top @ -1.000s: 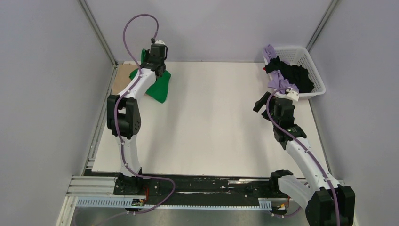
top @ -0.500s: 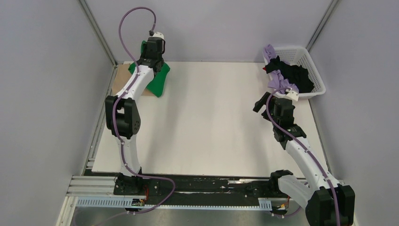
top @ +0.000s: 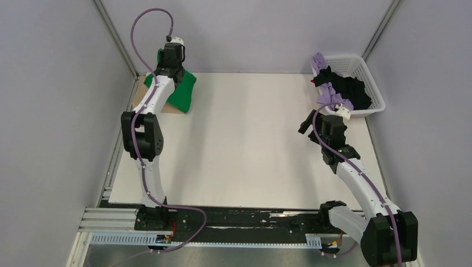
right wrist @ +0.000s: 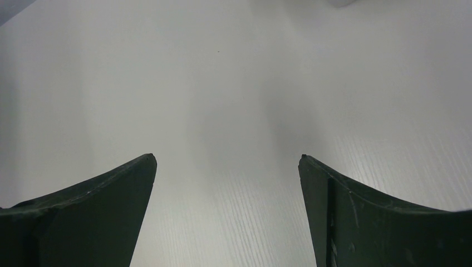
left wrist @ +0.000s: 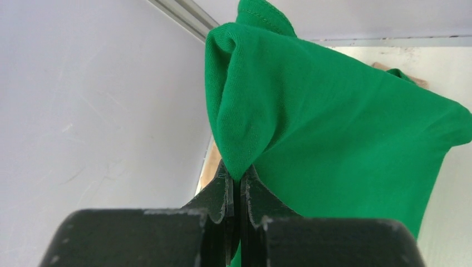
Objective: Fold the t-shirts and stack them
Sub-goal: Put the neatly folded tshirt into the corner of the board with the left arm, then reset both arms
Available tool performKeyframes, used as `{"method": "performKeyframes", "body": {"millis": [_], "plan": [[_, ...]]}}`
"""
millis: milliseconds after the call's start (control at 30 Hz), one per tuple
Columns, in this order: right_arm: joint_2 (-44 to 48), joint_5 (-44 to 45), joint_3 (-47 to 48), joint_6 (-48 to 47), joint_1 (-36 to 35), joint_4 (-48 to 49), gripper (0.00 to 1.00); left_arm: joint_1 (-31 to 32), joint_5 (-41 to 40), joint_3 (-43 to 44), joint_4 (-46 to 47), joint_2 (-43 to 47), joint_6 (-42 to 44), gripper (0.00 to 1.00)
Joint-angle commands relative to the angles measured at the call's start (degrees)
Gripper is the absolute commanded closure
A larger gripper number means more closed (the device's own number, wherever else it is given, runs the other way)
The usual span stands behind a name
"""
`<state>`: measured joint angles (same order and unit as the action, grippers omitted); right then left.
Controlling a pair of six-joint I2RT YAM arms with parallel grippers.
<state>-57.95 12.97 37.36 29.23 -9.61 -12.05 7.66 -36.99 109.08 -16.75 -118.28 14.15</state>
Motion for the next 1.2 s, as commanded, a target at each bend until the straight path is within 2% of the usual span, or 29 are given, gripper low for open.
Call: {"method": "performKeyframes", "body": {"millis": [0,333,400,433,533,567,600,633,667,700,867,1067,1167], "plan": [[-1.2,1.0,3.1,-1.0,0.1,0.4,0.00,-2.1,-0.2,4.1,3.3,-3.7,-0.3,1.00],[-5.2,3.3,4.5,-0.8,0.1,0.0,0.00,-5.3,-2.1,4.6,6.1,-9.7,-3.3,1.00],[-5.6,3.7,4.6,-0.8,0.1,0.0,0.00,-6.0,-4.1,4.3,7.3,-10.6,-4.1,0.95],[-5.8,3.9,4.8,-0.9,0.1,0.0,0.00,-6.2,-5.2,4.1,7.7,-10.8,-4.6,0.84],[-6.4,5.0,5.3,-0.7,0.1,-0.7,0.00,-7.2,-6.3,3.9,8.4,-11.4,-6.6,0.65],[-6.5,5.5,5.3,-0.6,0.0,-0.9,0.00,-7.4,-6.8,4.1,8.4,-11.4,-7.8,0.45],[-6.5,6.1,5.3,-0.3,0.1,-0.9,0.00,-7.5,-7.2,4.4,8.0,-11.3,-8.7,0.30],[-6.5,6.5,5.3,-0.2,0.1,-1.0,0.00,-7.5,-7.9,5.0,7.5,-11.1,-10.4,0.08],[-6.5,6.7,5.3,-0.1,0.1,-1.0,0.00,-7.5,-8.2,5.4,6.3,-10.9,-11.2,0.04],[-6.5,6.6,5.4,0.1,0.1,-1.1,0.00,-7.5,-8.2,6.0,4.7,-10.3,-13.0,0.01],[-5.4,6.0,5.2,1.0,0.1,-1.3,0.00,-7.5,-3.2,3.7,0.5,-4.5,-24.9,0.00],[-4.6,4.3,4.8,2.0,0.4,-1.3,0.00,-7.5,10.1,-6.7,0.3,7.3,-37.3,0.00],[-4.6,2.3,4.7,3.1,0.8,-1.4,0.00,-6.9,14.3,-15.6,1.9,15.0,-40.4,0.00]]}}
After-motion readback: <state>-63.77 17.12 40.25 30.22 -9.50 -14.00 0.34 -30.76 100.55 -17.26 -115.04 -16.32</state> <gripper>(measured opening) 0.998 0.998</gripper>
